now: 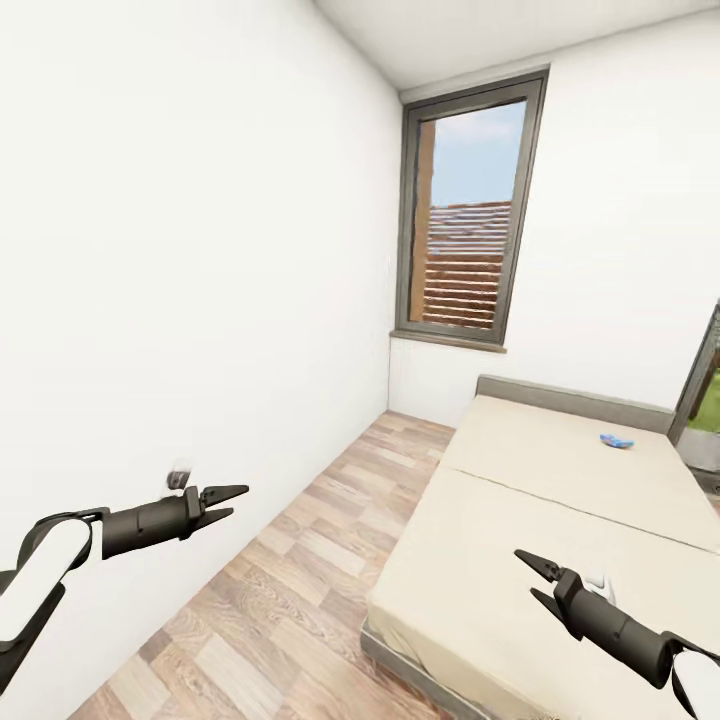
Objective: Put all the toys in the child's room - the three board games (two on the bed and one on the table), the two jigsaw puzzles on the table, and the tennis ball on the table - inside the toy box on the table in the child's room.
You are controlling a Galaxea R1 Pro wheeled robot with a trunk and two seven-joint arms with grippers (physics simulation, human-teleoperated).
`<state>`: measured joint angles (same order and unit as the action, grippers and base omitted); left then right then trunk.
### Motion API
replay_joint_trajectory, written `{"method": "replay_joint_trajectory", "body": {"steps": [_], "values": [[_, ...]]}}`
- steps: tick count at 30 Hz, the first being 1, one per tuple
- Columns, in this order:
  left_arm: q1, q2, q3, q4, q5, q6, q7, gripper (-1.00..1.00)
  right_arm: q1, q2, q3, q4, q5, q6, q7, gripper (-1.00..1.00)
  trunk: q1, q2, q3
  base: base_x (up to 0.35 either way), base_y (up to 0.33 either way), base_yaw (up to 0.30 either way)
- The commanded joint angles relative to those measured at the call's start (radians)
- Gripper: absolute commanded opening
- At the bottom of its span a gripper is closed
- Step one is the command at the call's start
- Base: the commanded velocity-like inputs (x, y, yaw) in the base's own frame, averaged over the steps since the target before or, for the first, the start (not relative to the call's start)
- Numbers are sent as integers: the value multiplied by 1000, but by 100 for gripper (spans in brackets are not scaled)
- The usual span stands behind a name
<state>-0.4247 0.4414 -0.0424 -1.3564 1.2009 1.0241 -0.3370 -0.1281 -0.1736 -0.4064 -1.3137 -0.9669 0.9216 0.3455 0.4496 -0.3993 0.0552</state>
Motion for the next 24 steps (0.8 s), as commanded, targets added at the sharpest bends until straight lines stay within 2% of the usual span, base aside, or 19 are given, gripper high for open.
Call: {"method": "replay_joint_trajectory", "body": {"steps": [1, 12, 24], "values": [[0, 1, -1, 0, -7, 1, -9, 100, -1, 0, -2, 1, 7, 4, 7, 100, 0, -1, 0, 0, 0, -215], [0, 0, -1, 0, -31, 1, -8, 100, -1, 0, -2, 2, 8, 3, 6, 100, 0, -1, 10, 0, 0, -189], [0, 0, -13, 0, -39, 1, -8, 100, -1, 0, -2, 3, 7, 3, 5, 100, 0, -1, 21, 0, -12, -143]]}}
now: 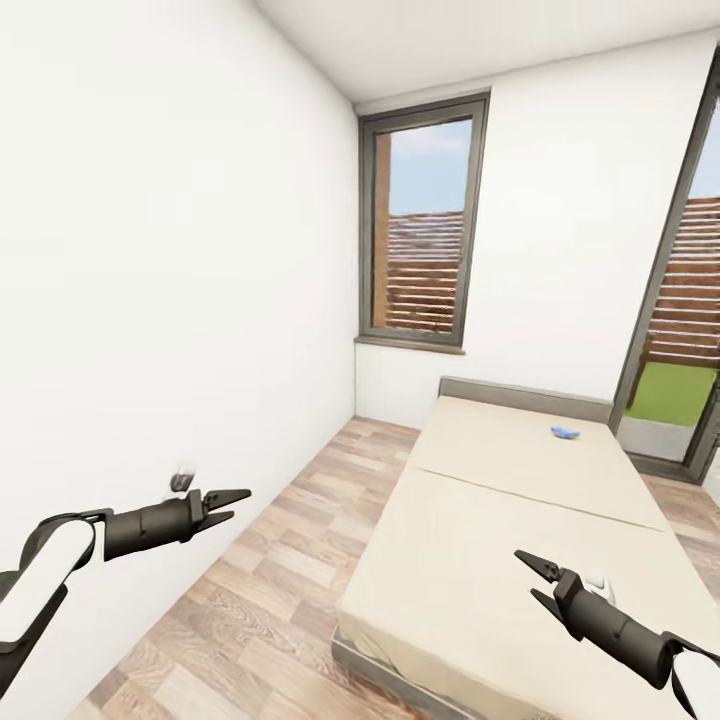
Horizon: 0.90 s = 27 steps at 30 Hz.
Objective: Put all the toys in the child's room - the three board games (two on the bed and one on the table), the two jigsaw puzzles on the table, and the tennis ball on the table - inside the toy box on the table in the child's room.
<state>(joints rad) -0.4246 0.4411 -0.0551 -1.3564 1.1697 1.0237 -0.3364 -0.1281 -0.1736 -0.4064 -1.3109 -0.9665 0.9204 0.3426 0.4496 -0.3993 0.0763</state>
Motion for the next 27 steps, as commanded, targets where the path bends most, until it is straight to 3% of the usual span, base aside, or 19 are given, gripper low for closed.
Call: {"method": "replay_joint_trajectory", "body": {"steps": [1, 27], "values": [[0, 0, -1, 0, -8, 1, -9, 100, -1, 0, -2, 1, 6, 5, 7, 100, 0, -1, 0, 0, -86, -128], [0, -10, -2, 1, -23, 1, -9, 100, -1, 0, -2, 2, 6, 4, 6, 100, 0, -1, 21, 0, -89, -116]]}}
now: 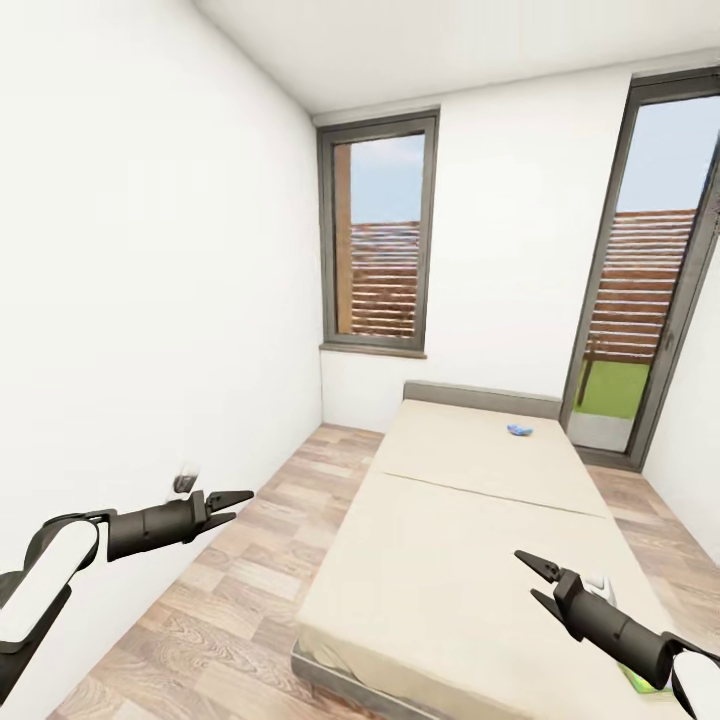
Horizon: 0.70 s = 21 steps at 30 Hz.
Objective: Put all the toys in the child's room - the three board games (two on the bed and one on the table), the two jigsaw puzzles on the table, and the tennis ball on the table - inside the toy box on the table in the child's room.
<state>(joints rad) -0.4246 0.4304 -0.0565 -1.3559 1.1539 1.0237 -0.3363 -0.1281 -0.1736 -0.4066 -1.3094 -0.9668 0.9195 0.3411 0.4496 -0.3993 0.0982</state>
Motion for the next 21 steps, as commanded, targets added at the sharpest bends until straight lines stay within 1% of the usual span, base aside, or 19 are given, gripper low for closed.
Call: {"method": "replay_joint_trajectory", "body": {"steps": [1, 8, 21], "values": [[0, 1, -1, 1, -8, 1, -9, 100, -1, 0, -2, 2, 7, 5, 7, 100, 0, -1, 0, 0, -6, -112], [0, 1, -1, 0, -11, 1, -9, 100, -1, 0, -3, 27, 7, 4, 7, 100, 0, -1, 4, 0, -3, -93], [0, -2, -1, 0, -11, 1, -9, 100, -2, 0, -2, 34, 9, 4, 3, 100, 0, -1, 5, 0, 0, -11]]}}
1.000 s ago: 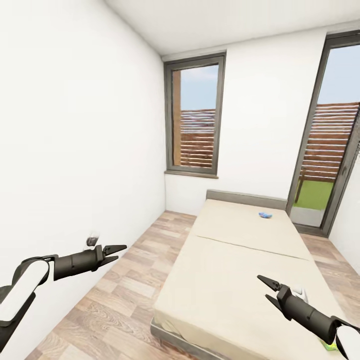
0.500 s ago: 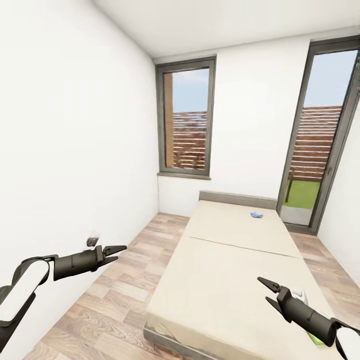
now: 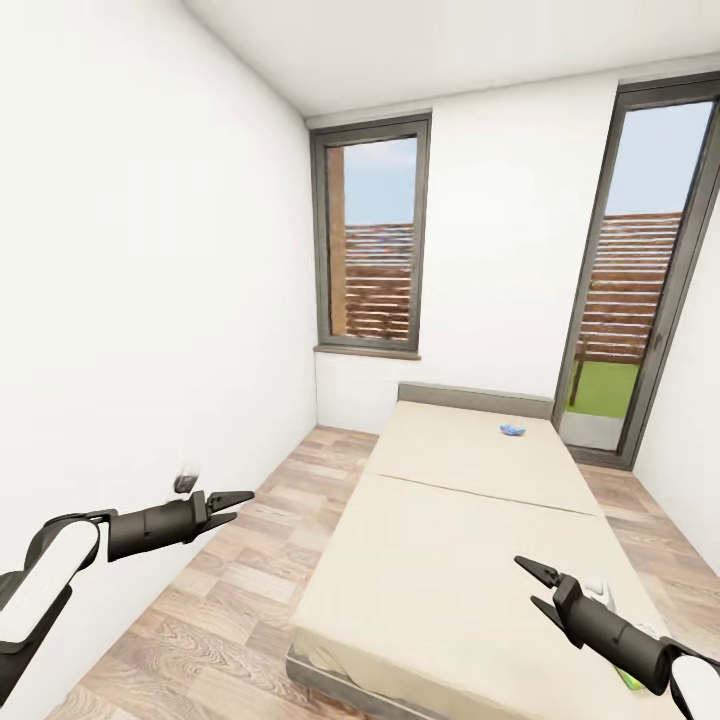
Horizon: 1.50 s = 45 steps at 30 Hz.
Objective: Put all the toys in the child's room - the three board games (two on the bed and one on the table), the two jigsaw puzzles on the table, and the tennis ball on the table - inside the toy box on the table in the child's room.
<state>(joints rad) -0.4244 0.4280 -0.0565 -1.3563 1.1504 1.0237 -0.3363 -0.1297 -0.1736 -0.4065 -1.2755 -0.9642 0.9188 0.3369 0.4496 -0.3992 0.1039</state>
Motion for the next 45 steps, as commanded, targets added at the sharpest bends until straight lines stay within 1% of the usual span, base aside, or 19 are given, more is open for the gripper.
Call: {"method": "replay_joint_trajectory", "body": {"steps": [1, 9, 21, 36, 45], "values": [[-1, 0, -1, 1, -8, 1, -9, 100, -1, 0, -2, 0, 6, 5, 8, 100, 0, -1, 0, 0, 0, 0], [-1, -2, -1, 1, -8, 1, -9, 100, -1, 0, -2, 1, 6, 5, 8, 100, 0, -1, 0, 0, 0, -10], [-1, -3, -1, 1, -8, 1, -9, 100, 0, 0, -2, -2, 5, 5, 9, 100, 0, -1, 7, 0, 0, -155], [-1, -5, -1, 1, -9, 1, -9, 100, -1, 1, -2, -2, 5, 5, 8, 100, 0, -1, 7, 0, 0, -17], [-1, -5, -1, 1, -9, 1, -9, 100, -1, 1, -2, 0, 5, 6, 8, 100, 0, -1, 11, 0, -23, -199]]}}
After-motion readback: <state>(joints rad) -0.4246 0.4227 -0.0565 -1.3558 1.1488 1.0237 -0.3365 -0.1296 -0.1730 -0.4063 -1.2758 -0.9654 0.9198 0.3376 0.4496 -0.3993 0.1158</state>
